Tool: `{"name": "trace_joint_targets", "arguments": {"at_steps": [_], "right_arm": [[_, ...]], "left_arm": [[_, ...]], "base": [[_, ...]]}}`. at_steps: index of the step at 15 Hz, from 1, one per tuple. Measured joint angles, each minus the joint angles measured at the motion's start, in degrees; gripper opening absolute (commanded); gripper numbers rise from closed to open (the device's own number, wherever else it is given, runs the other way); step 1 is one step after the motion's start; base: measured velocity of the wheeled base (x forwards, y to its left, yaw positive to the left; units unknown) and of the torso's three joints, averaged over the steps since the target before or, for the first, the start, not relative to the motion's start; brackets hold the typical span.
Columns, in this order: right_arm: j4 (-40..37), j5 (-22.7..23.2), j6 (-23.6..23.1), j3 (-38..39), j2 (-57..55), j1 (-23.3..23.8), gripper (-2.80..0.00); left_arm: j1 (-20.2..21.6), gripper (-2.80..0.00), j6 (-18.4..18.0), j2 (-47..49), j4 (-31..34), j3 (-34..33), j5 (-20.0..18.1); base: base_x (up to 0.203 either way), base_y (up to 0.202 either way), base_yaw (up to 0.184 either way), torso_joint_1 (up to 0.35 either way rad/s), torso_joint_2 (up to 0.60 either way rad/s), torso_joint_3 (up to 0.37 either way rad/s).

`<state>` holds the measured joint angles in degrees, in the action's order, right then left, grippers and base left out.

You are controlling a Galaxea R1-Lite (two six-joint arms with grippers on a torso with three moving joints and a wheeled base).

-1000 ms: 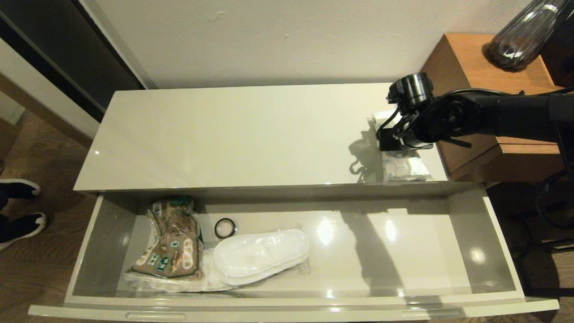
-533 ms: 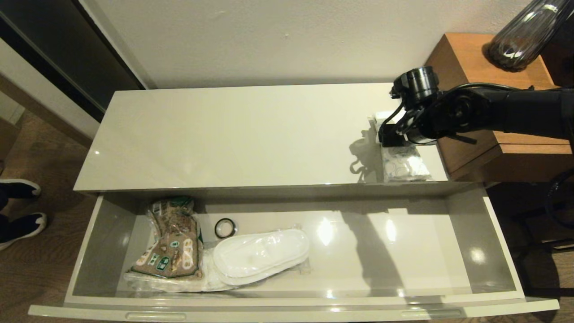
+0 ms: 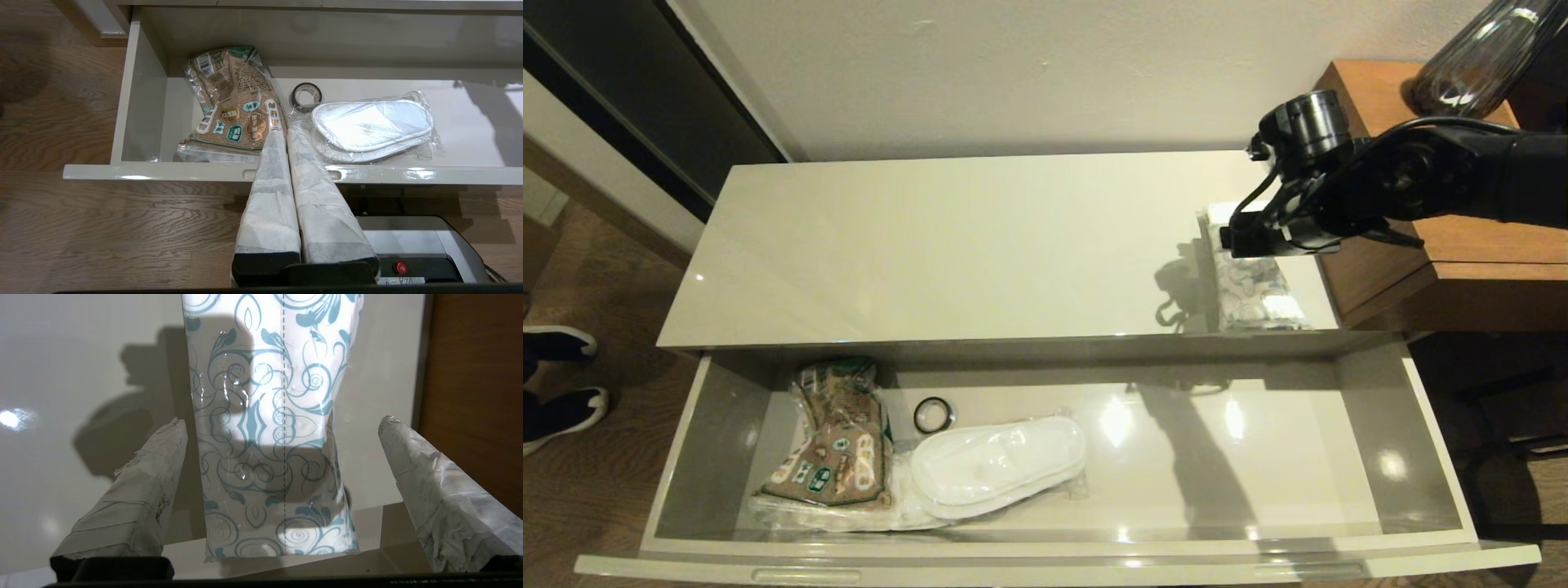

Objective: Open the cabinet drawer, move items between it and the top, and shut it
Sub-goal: Place the tissue on the table, then take out the disposable slippers from the drawer

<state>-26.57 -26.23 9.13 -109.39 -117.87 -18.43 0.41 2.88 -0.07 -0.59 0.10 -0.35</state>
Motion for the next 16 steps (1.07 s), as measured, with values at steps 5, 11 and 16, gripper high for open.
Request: {"name": "trace_joint_targets", "arguments": {"at_steps": [5,11,16], "right_arm": [[-4.1,0.1,1.6,2.6,4.3,-1.8,0.0],[-10.4,0.1,5.3,5.1,10.2,-4.6,0.0],[-16.1,0.0,9.2,6.3,13.6,-7.5,-2.8]], "left_arm": [[0.0,-2.8,0.0,0.0,0.0,0.0,0.0],[0.0,-2.8,0.0,0.0,0.0,0.0,0.0],[0.0,-2.8,0.0,0.0,0.0,0.0,0.0]], "base": [[0.0,0.0,0.0,0.0,0.0,0.0],[0.0,0.0,0.0,0.0,0.0,0.0],[0.0,0.0,0.0,0.0,0.0,0.0]]}}
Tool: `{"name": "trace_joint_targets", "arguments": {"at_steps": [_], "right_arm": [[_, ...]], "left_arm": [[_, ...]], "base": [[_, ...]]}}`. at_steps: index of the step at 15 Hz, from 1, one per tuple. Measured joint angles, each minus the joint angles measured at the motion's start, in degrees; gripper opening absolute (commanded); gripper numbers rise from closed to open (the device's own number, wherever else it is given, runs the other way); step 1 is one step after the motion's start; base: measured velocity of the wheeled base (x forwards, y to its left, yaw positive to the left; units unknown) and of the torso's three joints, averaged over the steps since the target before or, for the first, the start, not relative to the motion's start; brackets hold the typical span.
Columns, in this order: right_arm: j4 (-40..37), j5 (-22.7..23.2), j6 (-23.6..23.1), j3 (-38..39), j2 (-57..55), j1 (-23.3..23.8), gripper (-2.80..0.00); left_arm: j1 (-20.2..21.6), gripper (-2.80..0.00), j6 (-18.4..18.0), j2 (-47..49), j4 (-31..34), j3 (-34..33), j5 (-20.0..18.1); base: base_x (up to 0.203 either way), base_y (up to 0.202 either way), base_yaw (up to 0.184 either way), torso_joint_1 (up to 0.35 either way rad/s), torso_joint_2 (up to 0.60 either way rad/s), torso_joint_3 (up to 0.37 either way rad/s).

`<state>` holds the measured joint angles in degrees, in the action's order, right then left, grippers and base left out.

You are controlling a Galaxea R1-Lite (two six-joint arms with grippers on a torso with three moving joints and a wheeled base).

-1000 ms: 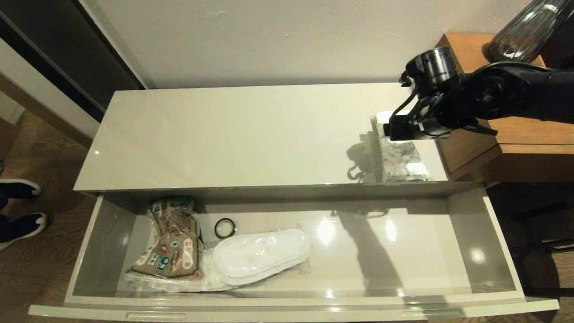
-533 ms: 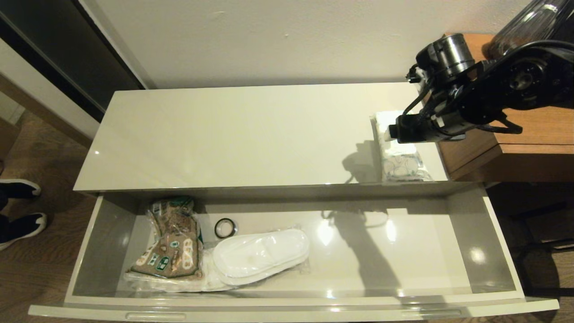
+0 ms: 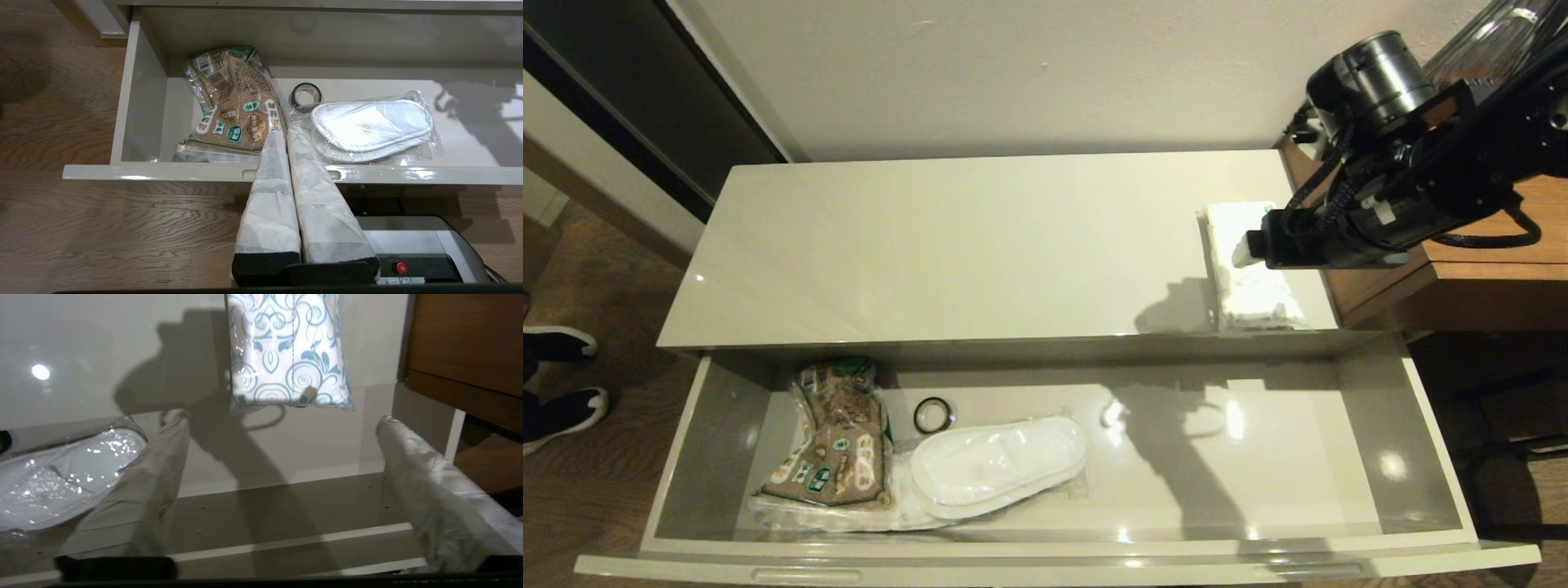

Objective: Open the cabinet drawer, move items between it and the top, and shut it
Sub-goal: Take out the disposable slippers from the drawer

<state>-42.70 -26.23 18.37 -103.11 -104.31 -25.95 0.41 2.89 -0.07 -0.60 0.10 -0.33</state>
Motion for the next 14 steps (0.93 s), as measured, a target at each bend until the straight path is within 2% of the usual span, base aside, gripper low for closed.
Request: {"name": "trace_joint_targets", "arguments": {"at_steps": [6,14], "right_arm": [[-0.8,-2.2,4.2,3.2,3.2,-3.1,-2.8],[-4.8,-4.5,7.2,5.6,7.0,-5.6,-2.8]], "left_arm": [[0.0,-2.8,0.0,0.0,0.0,0.0,0.0],[0.0,-2.8,0.0,0.0,0.0,0.0,0.0]], "base": [[0.0,0.0,0.0,0.0,0.0,0.0],[0.0,0.0,0.0,0.0,0.0,0.0]]}}
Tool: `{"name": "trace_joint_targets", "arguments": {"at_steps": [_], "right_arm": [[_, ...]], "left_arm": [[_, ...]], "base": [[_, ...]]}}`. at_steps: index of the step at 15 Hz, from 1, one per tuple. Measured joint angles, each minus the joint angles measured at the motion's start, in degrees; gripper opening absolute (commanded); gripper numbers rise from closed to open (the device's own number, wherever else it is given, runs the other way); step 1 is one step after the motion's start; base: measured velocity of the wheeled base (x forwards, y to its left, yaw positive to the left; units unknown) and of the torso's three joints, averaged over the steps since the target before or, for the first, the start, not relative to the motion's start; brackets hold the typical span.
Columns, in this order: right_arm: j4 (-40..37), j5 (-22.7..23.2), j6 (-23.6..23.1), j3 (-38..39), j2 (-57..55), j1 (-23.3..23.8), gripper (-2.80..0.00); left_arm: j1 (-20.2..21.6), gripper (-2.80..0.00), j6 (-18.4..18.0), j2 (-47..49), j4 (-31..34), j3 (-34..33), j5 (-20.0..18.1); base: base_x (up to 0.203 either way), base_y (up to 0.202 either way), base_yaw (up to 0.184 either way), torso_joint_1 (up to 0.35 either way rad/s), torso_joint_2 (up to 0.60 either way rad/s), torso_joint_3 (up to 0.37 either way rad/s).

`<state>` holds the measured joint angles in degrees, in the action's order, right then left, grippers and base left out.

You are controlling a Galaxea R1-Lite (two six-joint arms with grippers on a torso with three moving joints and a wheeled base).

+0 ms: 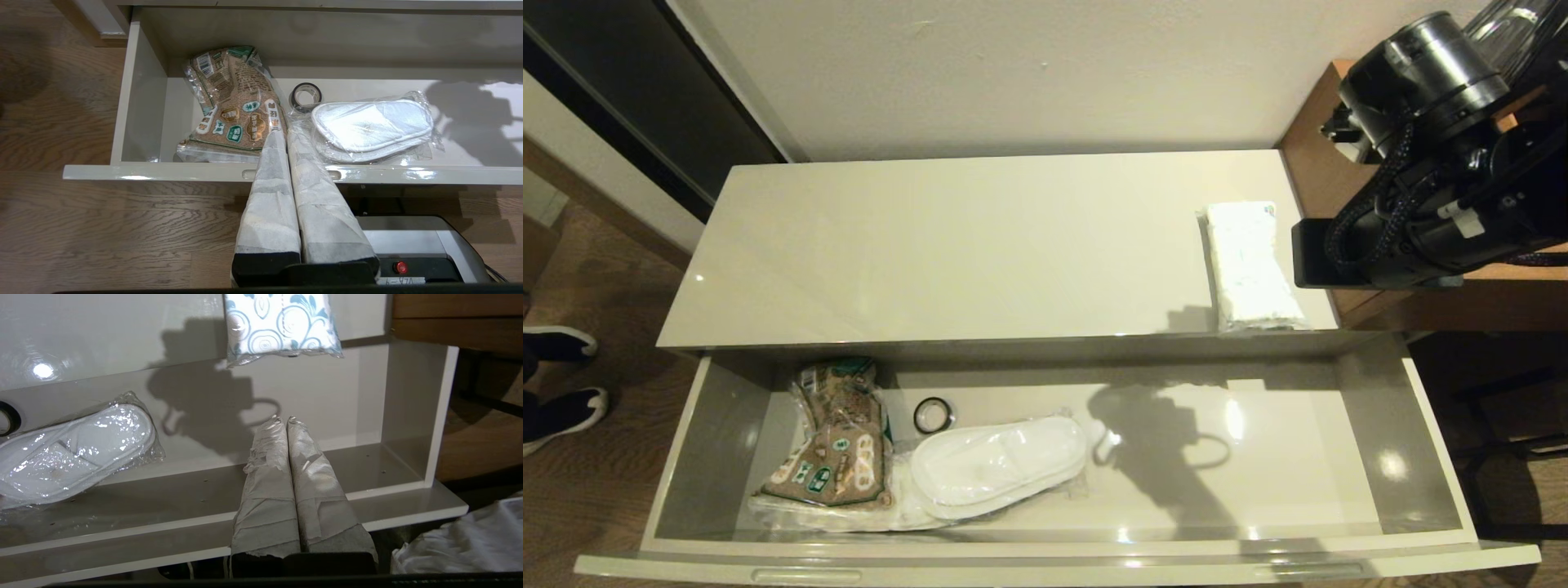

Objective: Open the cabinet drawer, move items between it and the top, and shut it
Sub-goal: Take out the disposable slippers from the drawer

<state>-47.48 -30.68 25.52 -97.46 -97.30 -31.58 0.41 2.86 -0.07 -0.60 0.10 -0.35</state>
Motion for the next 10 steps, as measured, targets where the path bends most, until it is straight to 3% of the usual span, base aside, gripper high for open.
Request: {"name": "trace_joint_targets", "arguments": {"at_steps": [7,10], "right_arm": [[-10.1,-3.7,8.8,1.5,5.1,-2.1,-2.8],[-10.8,-3.8,9.8,5.6,9.0,2.4,-2.8]], "left_arm": [[0.0,-2.8,0.0,0.0,0.0,0.0,0.0],[0.0,-2.8,0.0,0.0,0.0,0.0,0.0]], "base": [[0.0,0.0,0.0,0.0,0.0,0.0],[0.0,0.0,0.0,0.0,0.0,0.0]]}}
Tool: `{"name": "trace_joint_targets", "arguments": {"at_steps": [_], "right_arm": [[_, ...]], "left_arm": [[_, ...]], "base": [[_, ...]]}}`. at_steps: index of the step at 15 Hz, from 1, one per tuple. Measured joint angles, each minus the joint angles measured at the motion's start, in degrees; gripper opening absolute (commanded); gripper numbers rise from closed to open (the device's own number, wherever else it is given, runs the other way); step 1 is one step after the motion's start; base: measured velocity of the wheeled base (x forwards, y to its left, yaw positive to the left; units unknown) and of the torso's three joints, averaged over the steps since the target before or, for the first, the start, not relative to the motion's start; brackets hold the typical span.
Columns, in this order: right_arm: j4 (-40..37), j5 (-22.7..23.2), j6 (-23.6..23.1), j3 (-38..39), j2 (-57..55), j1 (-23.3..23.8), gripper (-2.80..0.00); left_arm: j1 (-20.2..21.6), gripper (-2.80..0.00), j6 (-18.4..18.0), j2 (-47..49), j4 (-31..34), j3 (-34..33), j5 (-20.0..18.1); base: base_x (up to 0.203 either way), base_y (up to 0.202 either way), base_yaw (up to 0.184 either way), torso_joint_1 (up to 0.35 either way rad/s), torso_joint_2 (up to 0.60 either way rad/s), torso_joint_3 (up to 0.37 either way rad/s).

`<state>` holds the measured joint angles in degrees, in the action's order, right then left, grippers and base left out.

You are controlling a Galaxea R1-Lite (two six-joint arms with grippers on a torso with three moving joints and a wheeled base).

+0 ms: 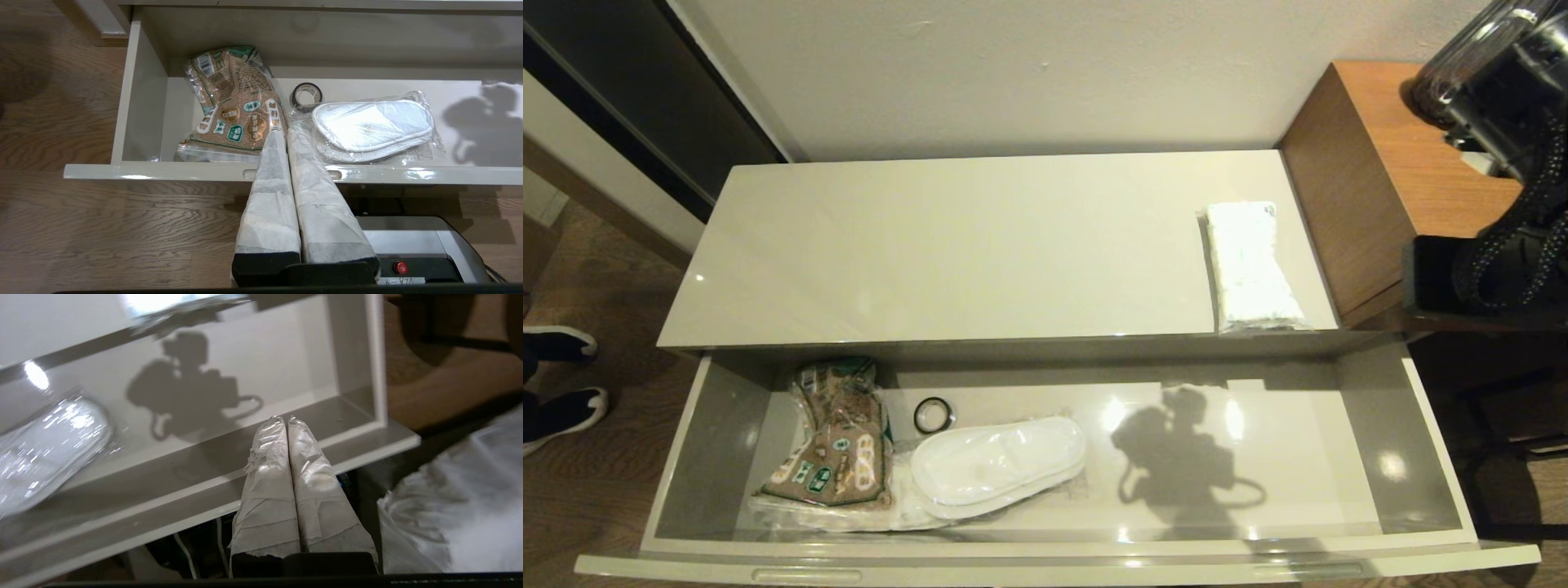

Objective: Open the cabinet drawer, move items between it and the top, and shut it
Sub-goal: Take out the disposable slippers from the drawer

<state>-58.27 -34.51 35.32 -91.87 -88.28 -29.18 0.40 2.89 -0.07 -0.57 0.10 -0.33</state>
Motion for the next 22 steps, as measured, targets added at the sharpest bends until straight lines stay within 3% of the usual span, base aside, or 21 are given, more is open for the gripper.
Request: {"name": "trace_joint_targets", "arguments": {"at_steps": [4,10,12,14,17,20,22], "right_arm": [[-1.0,0.1,0.4,5.3,6.6,7.4,-2.8],[-4.5,1.0,2.9,23.0,24.0,16.9,-2.8],[-8.0,3.5,5.4,27.3,30.0,18.2,-2.8],[-9.9,8.8,6.2,29.8,34.6,20.0,-2.8],[-10.0,15.6,1.5,34.0,41.8,25.1,-2.8],[-8.5,20.6,-7.8,41.2,53.0,28.6,-2.8],[-3.7,22.6,-16.4,48.8,61.6,29.9,-2.8]], "left_arm": [[0.0,-2.8,0.0,0.0,0.0,0.0,0.0],[0.0,-2.8,0.0,0.0,0.0,0.0,0.0],[0.0,-2.8,0.0,0.0,0.0,0.0,0.0],[0.0,-2.8,0.0,0.0,0.0,0.0,0.0],[0.0,-2.8,0.0,0.0,0.0,0.0,0.0],[0.0,-2.8,0.0,0.0,0.0,0.0,0.0],[0.0,-2.8,0.0,0.0,0.0,0.0,0.0]], "base": [[0.0,0.0,0.0,0.0,0.0,0.0],[0.0,0.0,0.0,0.0,0.0,0.0],[0.0,0.0,0.0,0.0,0.0,0.0],[0.0,0.0,0.0,0.0,0.0,0.0],[0.0,0.0,0.0,0.0,0.0,0.0],[0.0,0.0,0.0,0.0,0.0,0.0],[0.0,0.0,0.0,0.0,0.0,0.0]]}}
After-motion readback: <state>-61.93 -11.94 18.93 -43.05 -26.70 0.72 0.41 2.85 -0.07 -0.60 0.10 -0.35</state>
